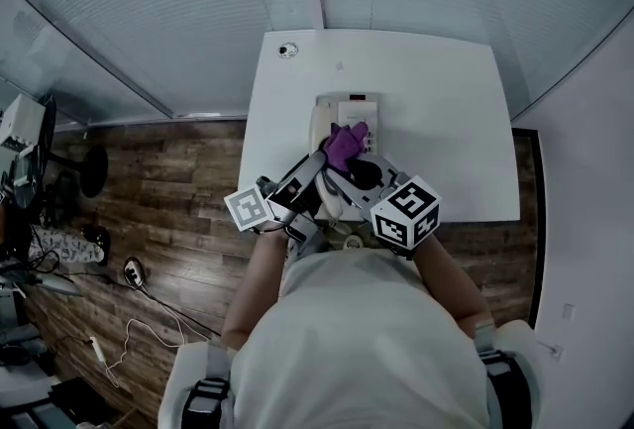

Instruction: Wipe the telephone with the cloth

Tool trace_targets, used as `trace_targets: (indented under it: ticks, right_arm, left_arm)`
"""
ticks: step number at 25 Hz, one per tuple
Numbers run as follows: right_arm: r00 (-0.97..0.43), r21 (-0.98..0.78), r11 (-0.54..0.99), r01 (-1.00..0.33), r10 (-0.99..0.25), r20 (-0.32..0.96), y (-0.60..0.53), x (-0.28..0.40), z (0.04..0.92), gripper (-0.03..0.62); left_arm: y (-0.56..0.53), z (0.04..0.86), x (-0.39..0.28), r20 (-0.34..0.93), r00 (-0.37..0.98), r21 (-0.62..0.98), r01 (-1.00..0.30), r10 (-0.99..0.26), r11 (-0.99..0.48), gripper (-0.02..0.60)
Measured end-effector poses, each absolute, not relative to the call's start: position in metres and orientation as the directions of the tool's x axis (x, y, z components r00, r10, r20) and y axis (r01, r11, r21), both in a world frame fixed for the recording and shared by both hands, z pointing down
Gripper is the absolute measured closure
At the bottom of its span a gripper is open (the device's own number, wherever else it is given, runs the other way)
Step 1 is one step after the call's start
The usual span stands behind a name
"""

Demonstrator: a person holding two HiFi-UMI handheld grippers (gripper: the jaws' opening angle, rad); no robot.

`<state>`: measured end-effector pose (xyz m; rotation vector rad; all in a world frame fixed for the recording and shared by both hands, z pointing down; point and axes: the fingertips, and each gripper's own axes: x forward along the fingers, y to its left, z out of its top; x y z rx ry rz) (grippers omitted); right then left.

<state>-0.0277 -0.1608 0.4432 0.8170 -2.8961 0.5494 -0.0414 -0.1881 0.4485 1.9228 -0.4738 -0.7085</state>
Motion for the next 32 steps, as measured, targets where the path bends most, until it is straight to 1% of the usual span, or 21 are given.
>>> trace_targets:
  ticks: [7, 13, 32]
  right_arm:
    - [-0.858, -0.315, 0.798, -0.513, -0.483, 0.175, -0.159, -0.031, 0.443, 0.496]
    - [-0.872, -0.312, 0.814, -0.489, -0.451, 0.190, -0.153, -0.038, 0.449, 0.496]
    - [-0.875, -0.335, 0.809, -0.484, -0.438, 0.206, -0.157, -0.033, 0.457, 0.496]
  left_arm:
    - [-0.193, 0.448, -0.051, -0.254, 0.740, 0.898, -0.060, -0.623, -0.436, 0.360]
    - [-0.205, 0.447, -0.069, -0.263, 0.694, 0.903, -0.068, -0.671, -0.425, 0.360]
    - [-0.229, 0.436, -0.077, -0.270, 0.672, 0.891, -0.097, -0.690, -0.443, 0.361]
